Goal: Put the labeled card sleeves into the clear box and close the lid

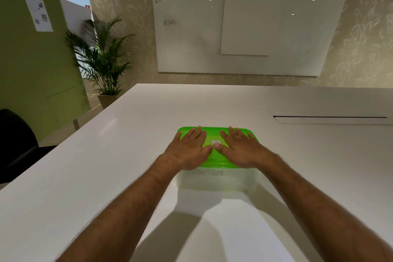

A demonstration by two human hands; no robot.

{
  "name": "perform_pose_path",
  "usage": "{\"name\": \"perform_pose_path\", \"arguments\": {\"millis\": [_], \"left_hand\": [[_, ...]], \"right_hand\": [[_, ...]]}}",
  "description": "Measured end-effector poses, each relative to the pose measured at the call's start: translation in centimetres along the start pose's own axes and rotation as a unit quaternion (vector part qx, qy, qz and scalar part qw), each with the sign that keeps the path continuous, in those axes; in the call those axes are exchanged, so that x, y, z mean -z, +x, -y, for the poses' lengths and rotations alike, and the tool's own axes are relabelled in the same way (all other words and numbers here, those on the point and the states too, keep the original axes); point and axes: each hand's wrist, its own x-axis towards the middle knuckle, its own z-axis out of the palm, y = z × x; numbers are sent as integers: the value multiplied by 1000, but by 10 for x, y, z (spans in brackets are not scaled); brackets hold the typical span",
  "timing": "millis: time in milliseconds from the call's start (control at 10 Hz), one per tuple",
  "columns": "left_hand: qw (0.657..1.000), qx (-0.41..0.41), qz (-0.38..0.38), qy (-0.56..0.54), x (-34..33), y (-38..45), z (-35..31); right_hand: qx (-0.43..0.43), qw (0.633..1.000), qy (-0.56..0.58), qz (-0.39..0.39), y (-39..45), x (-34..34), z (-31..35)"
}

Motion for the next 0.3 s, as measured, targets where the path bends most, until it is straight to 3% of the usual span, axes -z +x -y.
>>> {"name": "perform_pose_path", "arguments": {"millis": [100, 200, 300], "left_hand": [[998, -1, -40, -50, 3, -4, -2], [993, -18, -95, -74, 6, -6, -6], [976, -49, -194, -88, 15, -4, -19]], "right_hand": [[6, 998, 56, -12, -8, 6, 3], [19, 986, 143, -81, -18, 20, 3], [48, 888, 341, -305, -39, 54, 4]]}}
